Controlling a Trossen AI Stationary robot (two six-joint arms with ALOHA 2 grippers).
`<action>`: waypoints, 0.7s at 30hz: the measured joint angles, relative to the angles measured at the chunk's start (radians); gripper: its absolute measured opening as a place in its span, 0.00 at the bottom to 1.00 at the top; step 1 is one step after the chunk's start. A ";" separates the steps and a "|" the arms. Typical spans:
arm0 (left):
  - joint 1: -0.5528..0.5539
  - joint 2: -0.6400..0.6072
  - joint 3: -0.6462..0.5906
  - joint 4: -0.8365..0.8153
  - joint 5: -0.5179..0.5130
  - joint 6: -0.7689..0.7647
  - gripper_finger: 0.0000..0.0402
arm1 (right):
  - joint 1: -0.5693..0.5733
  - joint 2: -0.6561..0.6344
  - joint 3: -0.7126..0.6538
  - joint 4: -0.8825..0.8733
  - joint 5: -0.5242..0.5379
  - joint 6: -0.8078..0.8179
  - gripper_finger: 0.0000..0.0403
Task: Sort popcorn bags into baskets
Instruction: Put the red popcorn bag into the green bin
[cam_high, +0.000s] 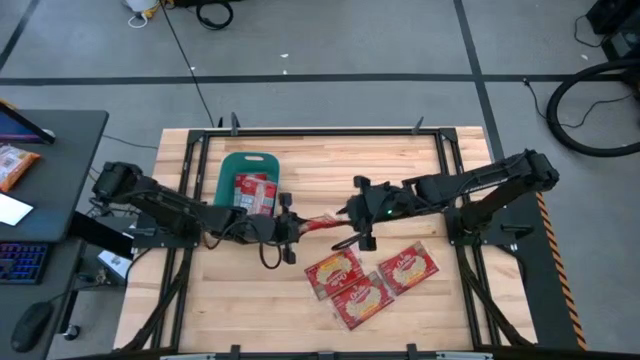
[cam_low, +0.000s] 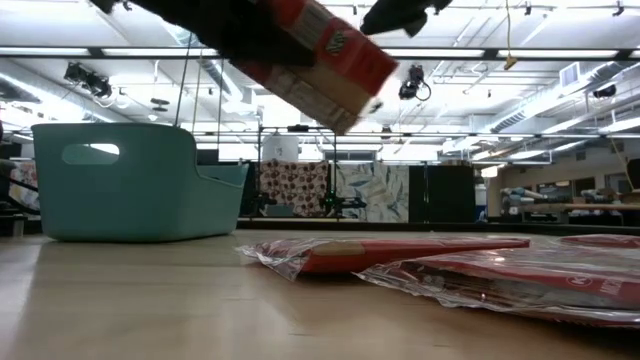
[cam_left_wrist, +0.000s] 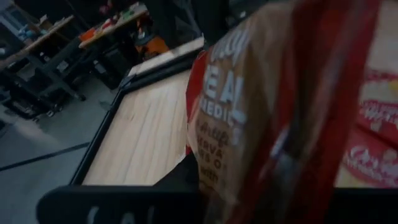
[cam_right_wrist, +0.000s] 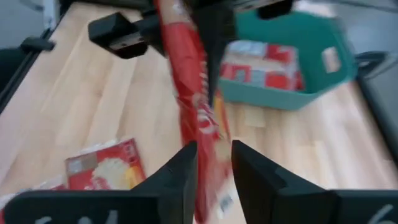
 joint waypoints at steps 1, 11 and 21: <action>-0.005 -0.023 0.000 -0.044 -0.015 -0.009 0.10 | 0.002 -0.014 0.000 -0.004 0.020 0.003 0.27; -0.096 -0.233 0.000 -0.571 -0.536 -0.307 0.09 | 0.010 -0.040 -0.024 -0.072 0.107 0.035 0.28; -0.072 -0.268 -0.002 -1.110 -0.583 -0.715 0.10 | 0.010 -0.030 -0.061 -0.048 0.115 0.058 0.28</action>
